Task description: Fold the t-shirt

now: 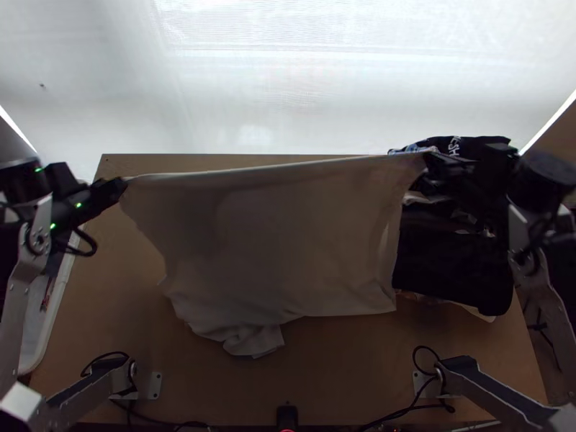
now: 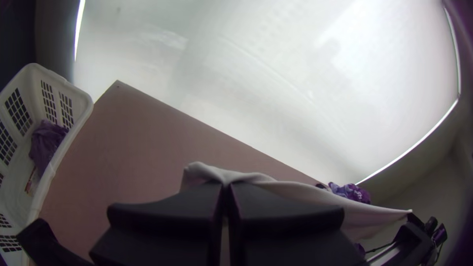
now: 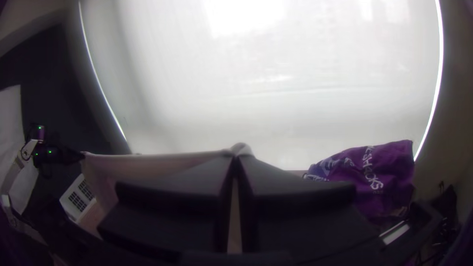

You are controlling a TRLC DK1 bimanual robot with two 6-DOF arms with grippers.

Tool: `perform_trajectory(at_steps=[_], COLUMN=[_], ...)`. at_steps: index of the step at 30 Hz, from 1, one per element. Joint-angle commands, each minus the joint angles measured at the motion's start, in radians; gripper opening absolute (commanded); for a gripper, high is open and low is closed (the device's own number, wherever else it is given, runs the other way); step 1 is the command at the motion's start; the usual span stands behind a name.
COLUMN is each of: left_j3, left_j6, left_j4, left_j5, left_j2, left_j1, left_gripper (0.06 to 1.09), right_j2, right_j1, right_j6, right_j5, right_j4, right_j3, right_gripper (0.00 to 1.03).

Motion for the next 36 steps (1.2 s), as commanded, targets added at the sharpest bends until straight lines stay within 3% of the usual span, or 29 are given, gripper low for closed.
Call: perform_trajectory(at_steps=[1,5,9,11,16,20,25,36], left_j3=[0.041,0.265,0.728,0.989,1.019,0.9,0.863,0.789], left_j6=[0.005,-0.028,-0.041,-0.058,-0.065,-0.098,-0.157,-0.163], left_j4=[0.161,0.132,-0.077,-0.175,-0.131,-0.134,-0.164,-0.276], left_j5=[-0.045,-0.053,-0.06,-0.059,-0.045,0.049,0.087,0.096], left_j2=[0.21,0.231,0.377,0.486,0.455,0.294,0.073,-0.287], left_j1=[0.008,-0.015,-0.036,-0.03,-0.042,-0.048,-0.047,-0.064], left_gripper=[0.09,0.09,0.09,0.09,0.09,0.09,0.09,0.09], right_j2=[0.204,0.321,0.554,0.62,0.558,0.382,0.138,-0.184], right_j1=[-0.016,-0.021,-0.041,-0.05,-0.016,-0.004,0.041,0.004], right_j6=[-0.008,0.05,0.104,0.112,0.106,0.124,0.129,0.139], right_j5=[-0.009,-0.009,-0.009,-0.009,-0.012,-0.018,-0.017,-0.008], right_j4=[0.089,0.022,-0.179,-0.174,-0.15,-0.099,-0.07,-0.329], right_j3=[0.147,0.427,0.94,1.085,0.99,0.829,0.711,0.702], right_gripper=[0.03,0.03,0.03,0.03,0.03,0.03,0.03,0.03])
